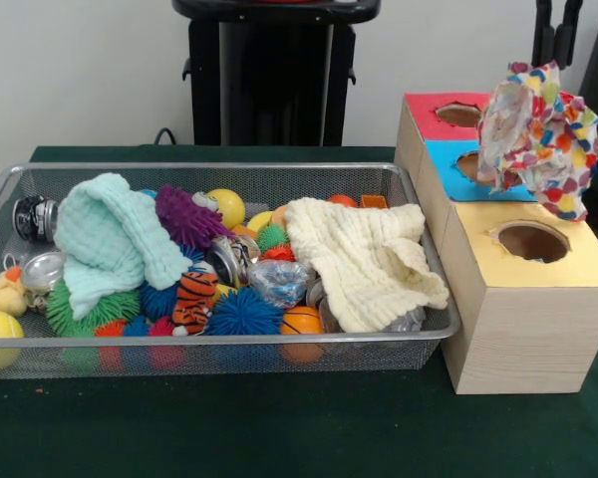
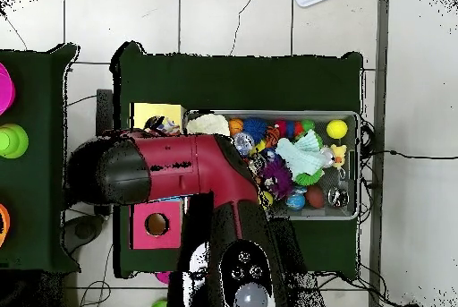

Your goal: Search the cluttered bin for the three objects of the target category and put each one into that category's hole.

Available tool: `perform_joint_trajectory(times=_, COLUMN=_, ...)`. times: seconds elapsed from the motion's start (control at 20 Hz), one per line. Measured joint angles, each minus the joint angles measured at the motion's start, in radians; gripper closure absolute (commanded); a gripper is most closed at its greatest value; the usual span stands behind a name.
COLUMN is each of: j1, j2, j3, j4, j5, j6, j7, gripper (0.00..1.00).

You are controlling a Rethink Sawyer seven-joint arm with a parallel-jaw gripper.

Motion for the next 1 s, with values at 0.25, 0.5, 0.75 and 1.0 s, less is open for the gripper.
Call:
perform_joint_trajectory(times=0.25, j1=-0.015, j2=0.0, j3=0.0, j4=0.0, j5=-0.022, j6=0.0, j7=0.0, gripper=1.0)
perform_joint_trajectory(times=0.5, j1=-0.026, j2=-0.001, j3=0.0, j4=0.0, j5=-0.026, j6=0.0, j7=0.0, gripper=1.0)
perform_joint_trajectory(times=0.75, j1=-0.026, j2=-0.014, j3=0.0, j4=-0.002, j5=-0.026, j6=0.0, j7=0.0, gripper=1.0)
perform_joint_trajectory(times=1.0, j1=-0.023, j2=-0.027, j3=0.0, j4=-0.014, j5=-0.026, j6=0.015, j7=0.0, gripper=1.0)
